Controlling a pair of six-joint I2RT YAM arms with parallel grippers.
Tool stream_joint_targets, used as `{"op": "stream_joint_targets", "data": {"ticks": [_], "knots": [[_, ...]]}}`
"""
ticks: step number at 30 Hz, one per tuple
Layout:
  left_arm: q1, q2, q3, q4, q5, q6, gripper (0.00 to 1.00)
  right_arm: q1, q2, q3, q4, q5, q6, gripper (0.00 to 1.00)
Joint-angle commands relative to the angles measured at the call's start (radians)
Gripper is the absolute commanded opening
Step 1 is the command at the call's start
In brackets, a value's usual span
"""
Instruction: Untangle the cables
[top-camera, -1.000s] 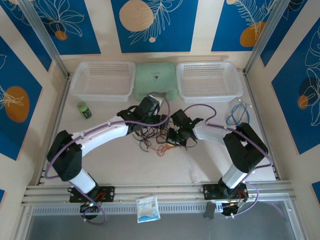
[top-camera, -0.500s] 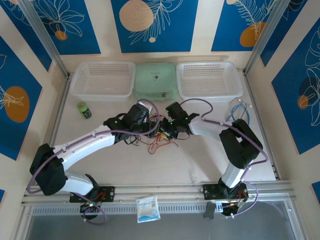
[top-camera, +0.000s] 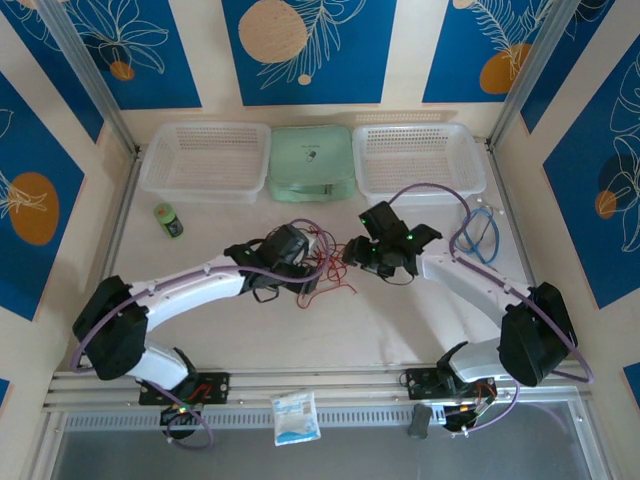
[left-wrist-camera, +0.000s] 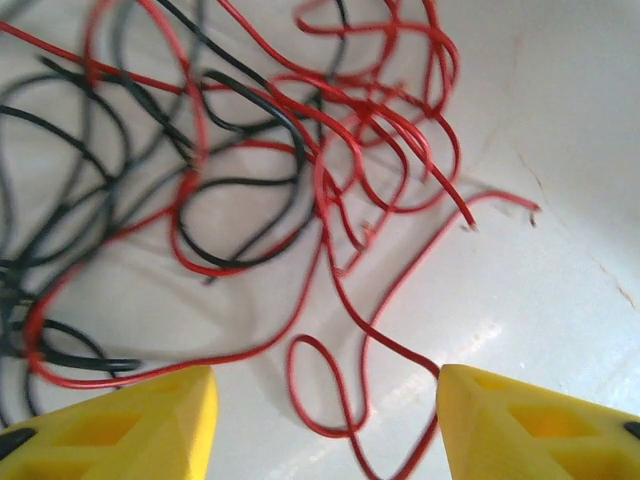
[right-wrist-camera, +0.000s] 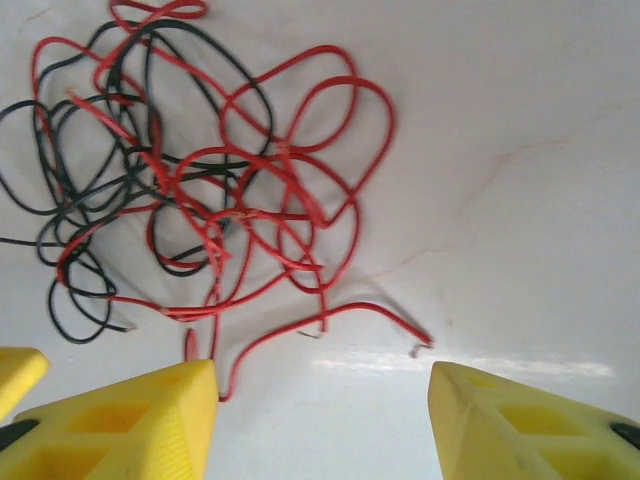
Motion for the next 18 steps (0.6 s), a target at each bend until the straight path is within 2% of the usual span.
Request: {"op": "stream_joint_targets", "data": {"ticks": [1, 6, 8, 10, 12, 18], "knots": [[-0.041, 0.019, -0.012, 0.005, 0.054, 0.001, 0.59, -0.028, -0.006, -0.043, -0.042, -0.025, -0.04, 0.56], [-0.064, 0.039, -0.027, 0.015, 0.023, -0.029, 0.6, -0.011, 0.117, 0.04, 0.007, -0.055, -0.075, 0.54], [-0.064, 0.062, -0.02, -0.013, -0.078, -0.059, 0.62, 0.008, 0.184, 0.098, 0.022, -0.046, -0.09, 0.54], [-0.061, 0.099, -0.005, -0.068, -0.243, -0.124, 0.64, 0.026, 0.262, 0.165, 0.032, -0.042, -0.108, 0.54], [-0.045, 0.128, -0.01, -0.067, -0.324, -0.175, 0.65, 0.04, 0.334, 0.226, 0.037, -0.036, -0.122, 0.53], [0.074, 0.182, -0.089, 0.087, -0.356, -0.274, 0.68, 0.047, 0.512, 0.316, 0.069, 0.004, -0.123, 0.5]]}}
